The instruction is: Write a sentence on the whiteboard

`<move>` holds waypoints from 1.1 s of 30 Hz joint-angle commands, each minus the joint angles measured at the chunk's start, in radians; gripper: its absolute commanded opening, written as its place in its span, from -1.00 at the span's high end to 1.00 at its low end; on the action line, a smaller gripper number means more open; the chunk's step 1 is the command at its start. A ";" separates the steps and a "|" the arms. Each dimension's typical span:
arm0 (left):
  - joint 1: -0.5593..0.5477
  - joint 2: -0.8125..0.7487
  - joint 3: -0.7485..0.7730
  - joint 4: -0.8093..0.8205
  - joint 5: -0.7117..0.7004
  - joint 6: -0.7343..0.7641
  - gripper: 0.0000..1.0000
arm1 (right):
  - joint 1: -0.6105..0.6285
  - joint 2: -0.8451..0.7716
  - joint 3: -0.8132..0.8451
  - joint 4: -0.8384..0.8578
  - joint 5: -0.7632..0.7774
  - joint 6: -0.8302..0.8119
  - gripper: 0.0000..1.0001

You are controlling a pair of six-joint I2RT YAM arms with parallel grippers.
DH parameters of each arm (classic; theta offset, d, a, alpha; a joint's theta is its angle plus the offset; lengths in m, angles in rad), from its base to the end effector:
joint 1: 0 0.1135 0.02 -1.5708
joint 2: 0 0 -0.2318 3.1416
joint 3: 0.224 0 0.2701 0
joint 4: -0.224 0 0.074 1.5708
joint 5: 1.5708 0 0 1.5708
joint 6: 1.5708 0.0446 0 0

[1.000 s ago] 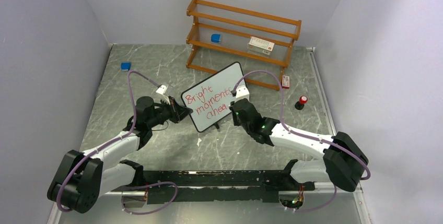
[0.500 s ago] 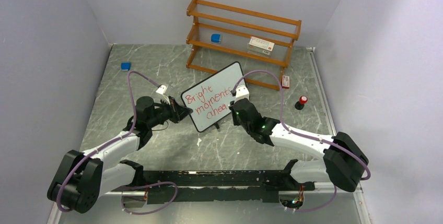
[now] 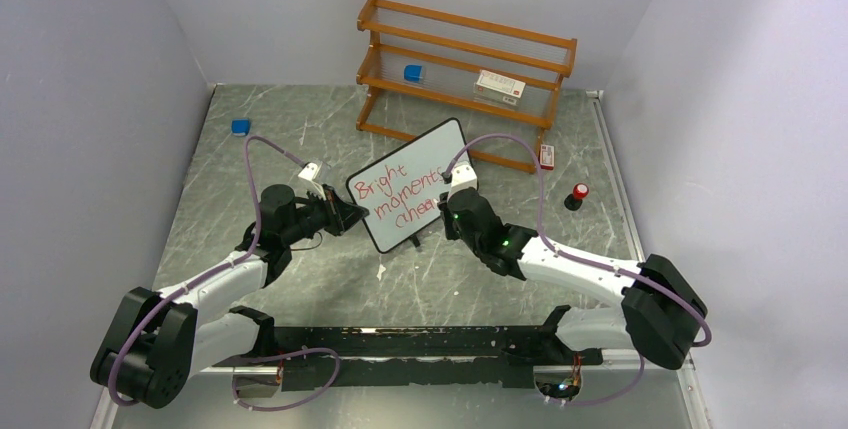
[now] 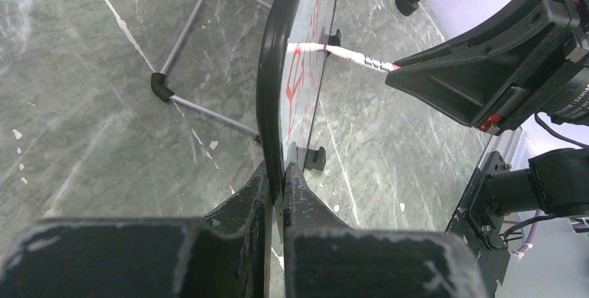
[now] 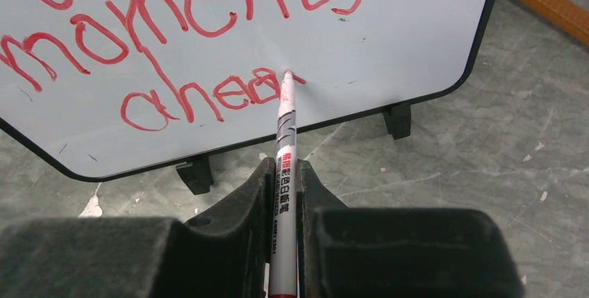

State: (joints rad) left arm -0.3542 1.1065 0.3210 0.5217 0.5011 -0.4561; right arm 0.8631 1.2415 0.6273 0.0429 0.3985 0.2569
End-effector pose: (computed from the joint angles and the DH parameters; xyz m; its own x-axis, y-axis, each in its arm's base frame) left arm 0.2308 -0.1082 0.1474 -0.5451 -0.2103 -0.8116 0.5559 0.6339 -0.5377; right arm 0.2028 0.2104 0.1679 -0.4640 -0.1821 -0.8669 -0.3828 0.9238 0.0108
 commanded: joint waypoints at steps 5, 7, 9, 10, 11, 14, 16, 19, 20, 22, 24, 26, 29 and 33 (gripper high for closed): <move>0.004 0.007 0.017 -0.069 -0.058 0.039 0.90 | -0.006 -0.013 0.022 0.009 -0.020 -0.003 1.00; 0.005 0.007 0.017 -0.069 -0.061 0.039 0.90 | -0.006 -0.008 0.021 -0.001 -0.023 -0.002 1.00; 0.004 0.005 0.017 -0.071 -0.062 0.038 0.90 | -0.007 -0.004 0.019 -0.011 -0.023 0.001 1.00; 0.004 0.005 0.017 -0.071 -0.063 0.037 0.90 | -0.007 -0.004 0.018 -0.015 -0.023 0.002 1.00; 0.004 0.006 0.018 -0.071 -0.064 0.037 0.90 | -0.006 -0.004 0.015 -0.018 -0.025 0.004 1.00; 0.004 0.006 0.018 -0.074 -0.064 0.038 0.90 | -0.006 -0.001 0.010 -0.025 -0.026 0.008 1.00; 0.004 0.004 0.019 -0.075 -0.064 0.039 0.90 | -0.007 0.002 0.008 -0.029 -0.024 0.008 1.00; 0.004 0.003 0.018 -0.075 -0.064 0.037 0.90 | -0.006 0.007 0.011 -0.033 -0.026 0.008 1.00; 0.004 0.002 0.018 -0.075 -0.064 0.037 0.90 | -0.006 0.008 0.012 -0.034 -0.027 0.008 1.00; 0.004 0.002 0.018 -0.075 -0.066 0.037 0.90 | -0.006 0.014 0.013 -0.037 -0.023 0.005 1.00; 0.004 0.003 0.018 -0.075 -0.066 0.037 0.90 | -0.006 0.019 0.013 -0.038 -0.020 0.008 1.00; 0.004 0.005 0.018 -0.074 -0.065 0.037 0.90 | -0.006 0.023 0.013 -0.037 -0.010 0.006 1.00; 0.004 0.009 0.019 -0.072 -0.064 0.037 0.90 | -0.006 0.023 0.015 -0.040 0.003 0.008 1.00; 0.005 0.012 0.019 -0.068 -0.061 0.037 0.90 | -0.007 0.025 0.015 -0.031 0.021 0.009 1.00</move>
State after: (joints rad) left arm -0.3542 1.1065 0.3302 0.5049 0.4973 -0.4564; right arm 0.8631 1.2579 0.6273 0.0059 0.3882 0.2577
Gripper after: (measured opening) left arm 0.084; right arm 0.157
